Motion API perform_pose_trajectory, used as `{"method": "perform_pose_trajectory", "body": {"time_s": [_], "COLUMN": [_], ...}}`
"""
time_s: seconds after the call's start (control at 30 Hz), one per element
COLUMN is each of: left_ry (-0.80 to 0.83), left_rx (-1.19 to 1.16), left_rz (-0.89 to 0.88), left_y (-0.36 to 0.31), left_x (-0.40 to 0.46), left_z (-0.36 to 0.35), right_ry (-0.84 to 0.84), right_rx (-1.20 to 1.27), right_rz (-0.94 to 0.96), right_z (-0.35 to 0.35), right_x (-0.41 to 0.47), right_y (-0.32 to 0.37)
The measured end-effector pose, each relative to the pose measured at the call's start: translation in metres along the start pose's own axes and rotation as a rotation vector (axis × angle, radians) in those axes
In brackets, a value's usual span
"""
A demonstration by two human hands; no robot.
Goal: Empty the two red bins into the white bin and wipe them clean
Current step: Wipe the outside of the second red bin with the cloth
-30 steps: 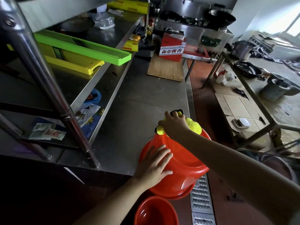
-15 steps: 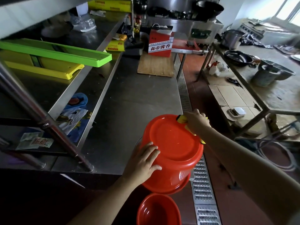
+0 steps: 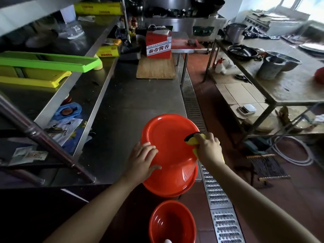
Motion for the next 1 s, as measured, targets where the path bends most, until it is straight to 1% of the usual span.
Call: {"method": "perform_pose_trajectory", "body": {"time_s": [0.17,0.27,0.33,0.43,0.53,0.6,0.67,0.73,0.87,1.0], "left_ry": [0.069,0.095,0.155,0.236,0.279,0.27,0.224,0.168,0.154,0.104], "left_rx": [-0.052,-0.115,-0.186,-0.361,-0.44,-0.462,-0.438,-0.359,-0.203,-0.114], "left_rz": [0.071,0.066,0.082,0.176,0.138,0.096,0.103,0.128,0.212,0.225], "left_y": [-0.004,-0.003,-0.001,0.006,0.011,0.011,0.014,0.019,0.033,0.043], "left_x": [0.012,0.013,0.013,0.008,0.003,-0.001,-0.01,-0.024,-0.053,-0.073], "left_z": [-0.005,-0.002,0.001,0.002,0.011,0.023,0.03,0.032,0.03,0.039], "right_ry": [-0.039,-0.052,-0.06,-0.053,-0.056,-0.054,-0.05,-0.041,-0.004,0.037], "right_rx": [-0.065,-0.113,-0.138,-0.167,-0.18,-0.182,-0.187,-0.19,-0.195,-0.164], "right_rz": [0.053,0.128,0.173,0.223,0.307,0.349,0.384,0.414,0.473,0.571], "right_z": [-0.017,-0.028,-0.031,-0.034,-0.036,-0.038,-0.041,-0.044,-0.049,-0.053], "right_x": [-0.03,-0.047,-0.056,-0.067,-0.077,-0.082,-0.086,-0.089,-0.094,-0.101], "right_y": [0.015,0.034,0.044,0.052,0.068,0.08,0.091,0.099,0.109,0.121]}}
Point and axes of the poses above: each hand's wrist, its own x-axis towards the middle knuckle, its own z-axis out of the back of the hand, y = z × x, the point moved 5 cm from there along x, towards the middle knuckle, and after that the axes turned 6 degrees about x, right-handed, at the moved point
